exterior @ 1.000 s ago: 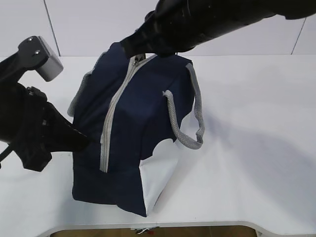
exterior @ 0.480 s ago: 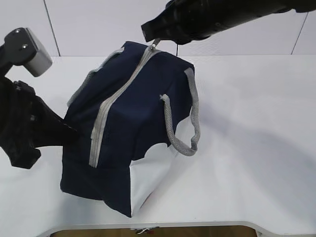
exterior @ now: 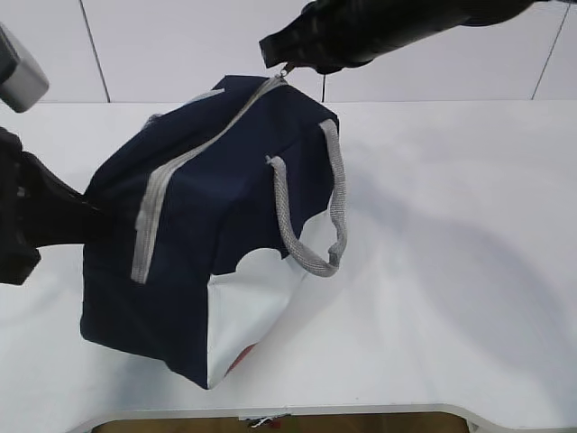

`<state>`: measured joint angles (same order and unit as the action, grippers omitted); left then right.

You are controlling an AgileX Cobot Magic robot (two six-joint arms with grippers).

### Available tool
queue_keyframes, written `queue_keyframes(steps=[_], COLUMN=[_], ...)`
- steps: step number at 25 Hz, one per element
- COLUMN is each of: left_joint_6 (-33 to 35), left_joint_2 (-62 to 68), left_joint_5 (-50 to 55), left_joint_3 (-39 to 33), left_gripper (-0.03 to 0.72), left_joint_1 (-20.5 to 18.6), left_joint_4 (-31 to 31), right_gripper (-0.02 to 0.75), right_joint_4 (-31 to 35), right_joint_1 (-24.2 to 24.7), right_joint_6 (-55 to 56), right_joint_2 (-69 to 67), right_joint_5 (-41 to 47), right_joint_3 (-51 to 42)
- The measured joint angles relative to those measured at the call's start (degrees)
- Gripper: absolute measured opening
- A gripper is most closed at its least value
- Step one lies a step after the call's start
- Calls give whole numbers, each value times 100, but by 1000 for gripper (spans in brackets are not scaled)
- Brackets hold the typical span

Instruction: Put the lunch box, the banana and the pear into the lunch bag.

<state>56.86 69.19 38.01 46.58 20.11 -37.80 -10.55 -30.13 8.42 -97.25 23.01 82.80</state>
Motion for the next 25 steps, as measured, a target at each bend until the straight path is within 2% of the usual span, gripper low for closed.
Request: queue_keyframes(steps=[7, 12, 15, 22, 25], left_joint_6=[-10, -10, -10, -10, -10], left_joint_2=[-259, -295, -295, -298, -298], left_joint_5=[393, 441, 513, 538, 551], left_joint_3=[-12, -12, -12, -12, -12], left_gripper=[-2, -2, -2, -2, -2], left_joint_1=[-504, -621, -621, -626, -626], left_joint_4=[60, 142, 151, -133, -160], right_gripper=[13, 13, 13, 13, 13], right_joint_4=[-132, -78, 258, 1563, 1695], right_joint_1=[42, 154, 163, 227, 229], right_joint_6=[0, 0, 0, 0, -12], right_joint_2=[-424, -564, -582, -594, -594], right_joint_5=[0, 0, 0, 71, 81], right_joint_3=[228, 242, 242, 255, 254])
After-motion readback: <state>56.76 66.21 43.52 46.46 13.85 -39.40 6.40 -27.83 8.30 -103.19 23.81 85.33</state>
